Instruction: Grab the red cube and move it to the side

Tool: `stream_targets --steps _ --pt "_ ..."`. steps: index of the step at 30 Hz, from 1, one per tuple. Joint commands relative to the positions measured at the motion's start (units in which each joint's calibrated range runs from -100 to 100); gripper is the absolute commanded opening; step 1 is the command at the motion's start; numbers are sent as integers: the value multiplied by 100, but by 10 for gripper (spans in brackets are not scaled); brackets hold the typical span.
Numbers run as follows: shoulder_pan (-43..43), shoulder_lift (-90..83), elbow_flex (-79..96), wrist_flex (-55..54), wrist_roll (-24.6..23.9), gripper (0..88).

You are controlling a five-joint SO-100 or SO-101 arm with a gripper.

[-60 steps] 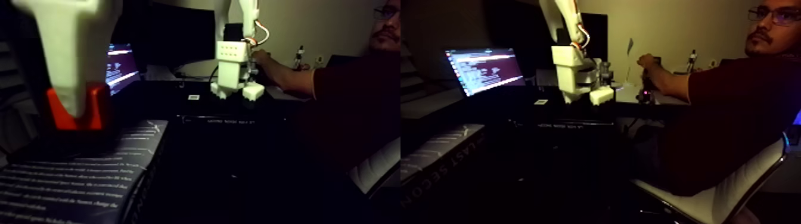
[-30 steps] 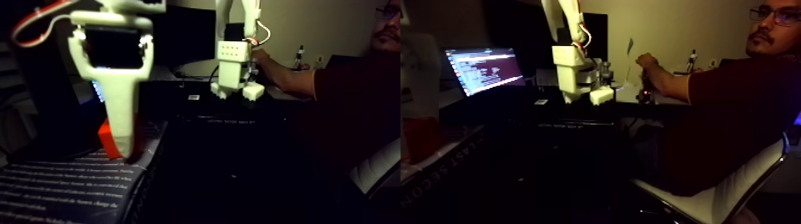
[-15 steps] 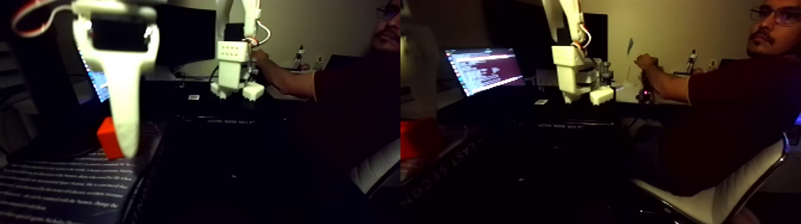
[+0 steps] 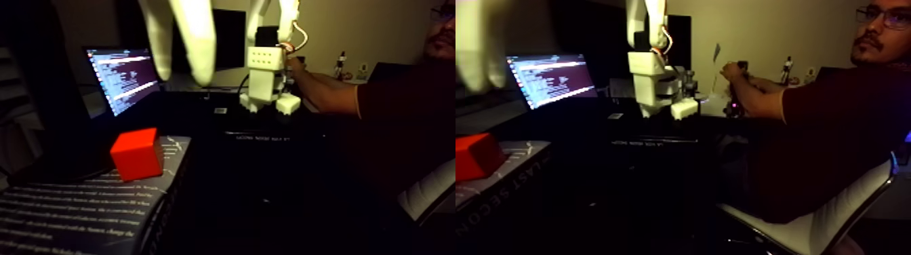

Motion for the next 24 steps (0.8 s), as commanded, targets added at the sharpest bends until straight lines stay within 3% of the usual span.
stream_targets --steps 1,8,15,24 --pt "-194 -441 458 166 109 362" --pt "-985 -1567 2471 -400 -452 321" --pt "-2101 -3079 4276 -1464 -1731 15" --pt "-2792 -4726 6326 -2723 -3905 18"
